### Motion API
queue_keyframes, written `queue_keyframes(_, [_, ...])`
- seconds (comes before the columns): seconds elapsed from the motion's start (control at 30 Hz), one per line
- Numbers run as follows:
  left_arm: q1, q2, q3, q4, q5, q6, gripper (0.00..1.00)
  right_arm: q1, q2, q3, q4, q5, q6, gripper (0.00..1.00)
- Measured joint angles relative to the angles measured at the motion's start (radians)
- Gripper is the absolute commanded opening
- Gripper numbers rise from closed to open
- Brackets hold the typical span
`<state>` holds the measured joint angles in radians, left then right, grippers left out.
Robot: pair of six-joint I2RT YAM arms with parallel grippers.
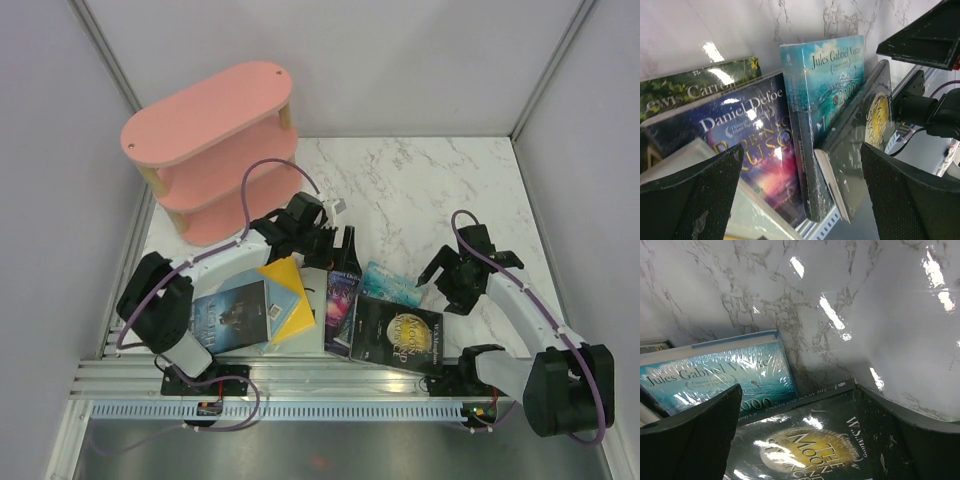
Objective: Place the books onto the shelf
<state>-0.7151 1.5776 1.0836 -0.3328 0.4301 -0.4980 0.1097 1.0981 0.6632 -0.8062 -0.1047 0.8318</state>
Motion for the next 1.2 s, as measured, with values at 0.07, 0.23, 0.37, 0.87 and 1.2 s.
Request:
queue_keyframes(0.07, [-0.003, 0.051, 0.006, 0.033, 0.031, 0.000, 1.00, 0.000, 0.000, -0.014, 0.013, -0.010, 0.005, 0.94])
queue_keyframes(0.23, [-0.006, 0.154, 0.026, 0.107, 0.132, 0.002, 1.00, 0.000, 0.014, -0.023, 0.047, -0.024, 0.010, 0.94])
queue_keyframes(0.37, [-0.016, 0.210, 0.039, 0.166, 0.208, 0.004, 1.00, 0.000, 0.043, -0.029, 0.070, -0.031, 0.010, 0.94])
queue_keyframes(0.87, [-0.037, 0.383, 0.138, 0.306, 0.318, -0.004, 0.90, 0.000, 0.144, -0.037, 0.140, -0.061, 0.013, 0.93])
queue_keyframes(1.2, [-0.037, 0.401, 0.098, 0.408, 0.332, -0.036, 0.78, -0.003, 0.167, -0.040, 0.186, -0.109, 0.036, 0.93])
